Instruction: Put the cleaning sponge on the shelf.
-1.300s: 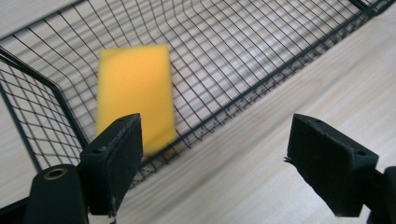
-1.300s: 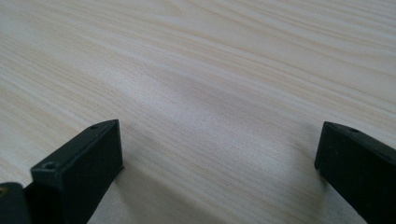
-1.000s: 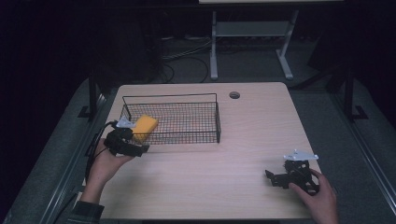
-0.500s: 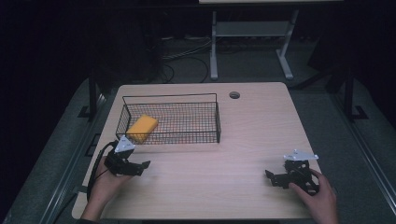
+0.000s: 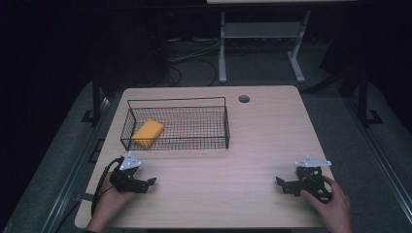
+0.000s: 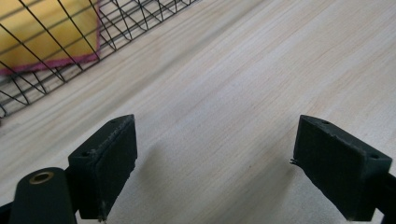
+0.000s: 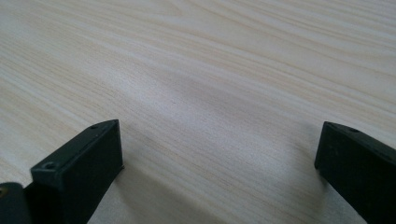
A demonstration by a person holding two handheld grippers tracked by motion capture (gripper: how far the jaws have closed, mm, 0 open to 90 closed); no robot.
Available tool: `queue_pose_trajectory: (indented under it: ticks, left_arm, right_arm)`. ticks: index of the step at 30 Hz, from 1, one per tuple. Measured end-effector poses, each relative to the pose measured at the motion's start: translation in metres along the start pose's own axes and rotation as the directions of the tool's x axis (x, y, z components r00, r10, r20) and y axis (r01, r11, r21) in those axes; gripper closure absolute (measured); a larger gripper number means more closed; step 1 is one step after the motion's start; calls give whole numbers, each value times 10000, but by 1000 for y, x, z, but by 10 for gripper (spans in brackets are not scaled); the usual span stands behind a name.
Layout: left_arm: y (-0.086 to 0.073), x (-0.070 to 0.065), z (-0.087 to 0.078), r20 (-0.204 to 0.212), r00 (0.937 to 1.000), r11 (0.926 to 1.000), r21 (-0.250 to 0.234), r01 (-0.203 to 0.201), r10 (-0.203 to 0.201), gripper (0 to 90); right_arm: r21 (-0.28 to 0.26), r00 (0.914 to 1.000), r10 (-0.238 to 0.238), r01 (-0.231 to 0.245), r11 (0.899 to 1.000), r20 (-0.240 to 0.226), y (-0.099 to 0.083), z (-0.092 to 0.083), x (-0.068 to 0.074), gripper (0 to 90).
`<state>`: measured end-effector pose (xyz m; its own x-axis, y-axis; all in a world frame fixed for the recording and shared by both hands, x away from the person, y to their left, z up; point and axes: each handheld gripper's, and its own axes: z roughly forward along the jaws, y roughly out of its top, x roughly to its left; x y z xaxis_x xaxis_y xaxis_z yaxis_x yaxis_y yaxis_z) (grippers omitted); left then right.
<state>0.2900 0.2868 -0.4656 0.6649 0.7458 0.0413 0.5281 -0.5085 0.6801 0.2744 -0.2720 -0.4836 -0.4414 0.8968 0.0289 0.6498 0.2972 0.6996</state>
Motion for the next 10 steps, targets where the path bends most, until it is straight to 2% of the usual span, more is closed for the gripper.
queue_pose_trajectory:
  ticks: [3,6,10]
  left_arm:
    - [-4,2,1,184,9998,10000,18,81,-82,128]
    - [-8,3,1,304,9994,9994,-304,179,-170,128]
    - [-13,5,1,371,9993,9982,-589,96,-74,129]
  right_arm:
    - [-2,10000,0,0,10000,0,0,0,0,2]
    - [-1,10000,8,-8,10000,2,0,0,0,1]
    - [-10,10000,-3,3,10000,0,0,0,0,1]
